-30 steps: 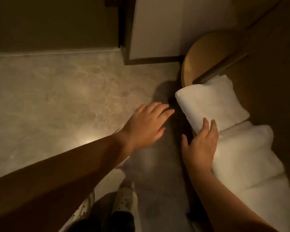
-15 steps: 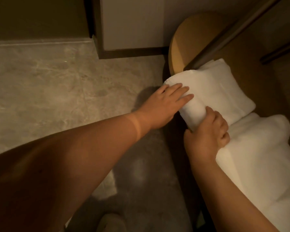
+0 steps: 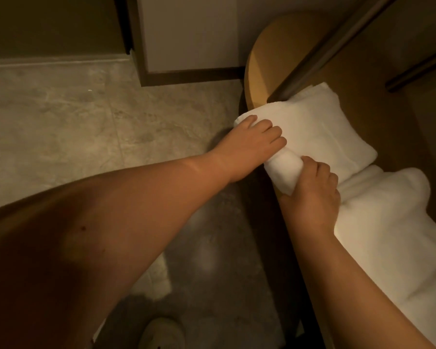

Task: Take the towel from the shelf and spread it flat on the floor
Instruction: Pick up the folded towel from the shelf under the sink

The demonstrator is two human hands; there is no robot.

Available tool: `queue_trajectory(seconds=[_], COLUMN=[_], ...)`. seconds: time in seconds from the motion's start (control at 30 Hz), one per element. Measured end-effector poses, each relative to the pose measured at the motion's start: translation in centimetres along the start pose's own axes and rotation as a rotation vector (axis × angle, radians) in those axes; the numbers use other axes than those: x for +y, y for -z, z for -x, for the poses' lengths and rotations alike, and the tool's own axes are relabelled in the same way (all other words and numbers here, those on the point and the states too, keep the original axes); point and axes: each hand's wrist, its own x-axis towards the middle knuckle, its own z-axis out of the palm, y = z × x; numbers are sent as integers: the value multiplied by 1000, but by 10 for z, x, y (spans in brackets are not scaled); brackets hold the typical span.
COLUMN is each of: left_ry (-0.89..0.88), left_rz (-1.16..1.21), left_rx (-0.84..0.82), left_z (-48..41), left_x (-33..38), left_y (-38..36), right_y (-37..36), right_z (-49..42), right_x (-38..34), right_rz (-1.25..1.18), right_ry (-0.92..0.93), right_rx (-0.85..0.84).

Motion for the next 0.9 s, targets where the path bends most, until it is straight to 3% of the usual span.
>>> queue_trajectory(seconds=[0.17, 0.43, 0.5, 0.53, 0.57, 0.6, 0.7, 0.77, 0.9], left_ry=[49, 156, 345, 549, 676, 614, 458, 473, 556], left_rz=[44, 105, 134, 166, 233, 319, 267, 248, 224], left_rx=[-30, -62, -136, -102, -172, -162, -217, -123, -87], left_z=[24, 120, 133, 145, 162, 177, 231, 264, 321], left_x=[-5, -9, -5, -6, -8, -11, -10, -3, 35], left_y=[24, 111, 139, 159, 177, 199, 309, 375, 502], right_y=[25, 101, 131, 149, 168, 189, 255, 305, 411], right_z=[17, 88, 104, 111, 119, 126, 155, 176, 227], right_x=[-12, -53, -66, -74, -83, -94, -122, -139, -162], right_rz=[-132, -278, -311, -335, -365, -383, -367, -438, -546], right_ry=[17, 209, 275, 306, 331, 363, 521, 601, 731], right_rx=[4, -38, -53, -71, -94, -126, -192, -220, -348])
